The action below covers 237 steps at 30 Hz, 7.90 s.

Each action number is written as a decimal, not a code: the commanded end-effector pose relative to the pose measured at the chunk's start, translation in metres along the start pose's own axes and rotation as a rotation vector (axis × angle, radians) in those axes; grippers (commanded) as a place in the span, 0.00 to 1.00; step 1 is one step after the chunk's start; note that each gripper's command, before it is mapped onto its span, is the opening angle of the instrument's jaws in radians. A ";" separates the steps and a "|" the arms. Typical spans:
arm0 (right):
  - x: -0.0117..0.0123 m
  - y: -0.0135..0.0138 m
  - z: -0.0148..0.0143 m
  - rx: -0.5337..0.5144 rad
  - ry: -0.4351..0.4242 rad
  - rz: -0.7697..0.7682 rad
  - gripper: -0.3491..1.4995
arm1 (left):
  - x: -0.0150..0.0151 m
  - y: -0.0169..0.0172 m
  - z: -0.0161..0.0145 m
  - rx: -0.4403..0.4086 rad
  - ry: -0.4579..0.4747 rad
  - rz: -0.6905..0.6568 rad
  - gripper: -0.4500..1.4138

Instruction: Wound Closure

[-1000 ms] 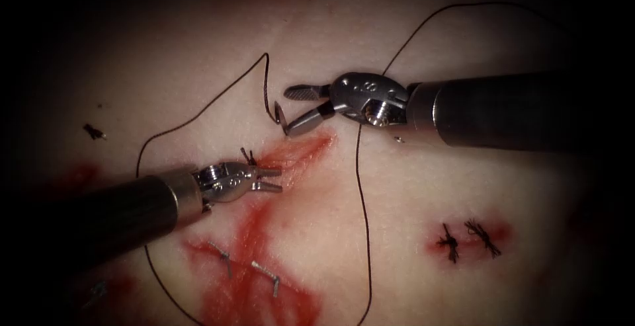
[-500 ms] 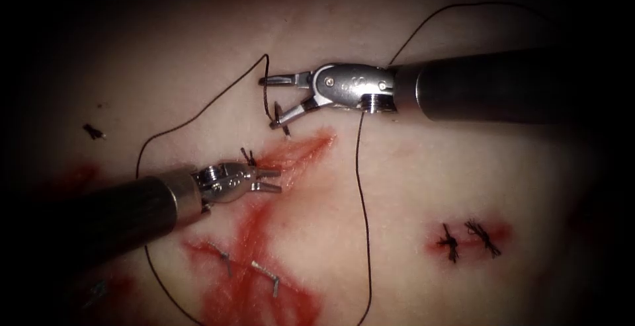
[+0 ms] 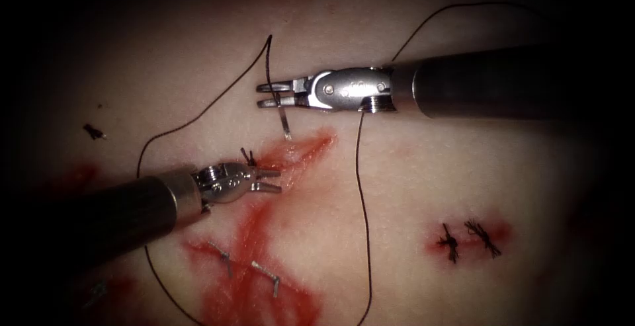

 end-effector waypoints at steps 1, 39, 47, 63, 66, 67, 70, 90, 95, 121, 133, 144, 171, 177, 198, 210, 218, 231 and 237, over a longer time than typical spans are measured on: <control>-0.0004 -0.0003 0.0003 0.002 -0.006 0.046 0.00 | 0.0001 -0.0002 0.0009 -0.001 0.001 0.001 0.41; -0.0033 -0.0074 0.0005 0.128 -0.193 1.426 0.00 | 0.0002 -0.0002 0.0009 0.000 0.001 0.000 0.42; -0.0022 -0.0080 0.0009 0.115 -0.085 1.484 0.00 | 0.0002 -0.0002 0.0009 -0.001 0.001 0.000 0.42; -0.0024 -0.0104 0.0013 0.135 -0.088 1.595 0.00 | 0.0002 -0.0002 0.0009 -0.001 0.001 0.000 0.41; -0.0026 -0.0109 0.0012 0.139 -0.089 1.603 0.00 | 0.0002 -0.0002 0.0009 -0.001 0.001 0.000 0.41; -0.0026 -0.0112 0.0011 0.146 -0.086 1.614 0.00 | 0.0002 -0.0002 0.0009 -0.001 0.001 0.000 0.41; -0.0026 -0.0119 0.0011 0.150 -0.082 1.617 0.00 | 0.0002 -0.0003 0.0008 -0.001 0.001 0.000 0.41; -0.0029 -0.0148 0.0001 0.161 -0.090 1.689 0.00 | 0.0003 -0.0003 0.0009 -0.001 0.001 -0.001 0.41; -0.0031 -0.0148 0.0000 0.162 -0.090 1.718 0.00 | 0.0003 -0.0003 0.0009 -0.001 0.001 -0.001 0.41; -0.0012 -0.0203 -0.0007 0.219 -0.017 1.927 0.00 | 0.0003 -0.0004 0.0008 -0.003 0.002 -0.001 0.40; -0.0024 -0.0220 -0.0004 0.223 -0.017 1.962 0.00 | 0.0004 -0.0005 0.0007 -0.004 0.002 -0.001 0.41; -0.0027 -0.0232 -0.0004 0.226 -0.028 1.976 0.00 | 0.0005 -0.0005 0.0006 -0.005 0.002 -0.002 0.40; -0.0009 -0.0229 0.0001 0.244 0.076 2.112 0.00 | 0.0007 -0.0007 0.0006 -0.001 -0.003 -0.004 0.39; -0.0009 -0.0181 0.0003 0.004 0.336 1.776 0.73 | 0.0006 -0.0006 0.0006 -0.001 -0.003 -0.004 0.39; -0.0052 -0.0041 -0.0044 -0.355 0.015 0.833 0.99 | 0.0005 -0.0004 0.0006 -0.001 -0.003 -0.002 0.39; -0.0037 -0.0052 -0.0046 -0.329 -0.003 0.647 0.99 | 0.0004 -0.0004 0.0006 -0.001 -0.003 -0.002 0.39; -0.0023 -0.0041 -0.0047 -0.180 0.005 0.206 0.98 | 0.0003 -0.0003 0.0005 -0.001 -0.002 0.000 0.39; 0.0009 -0.0034 -0.0031 -0.125 0.117 -0.034 0.99 | 0.0002 -0.0001 0.0007 0.002 0.000 0.001 0.39; 0.0014 -0.0036 -0.0025 -0.121 0.117 -0.061 0.99 | 0.0001 -0.0001 0.0007 0.003 -0.004 0.002 0.39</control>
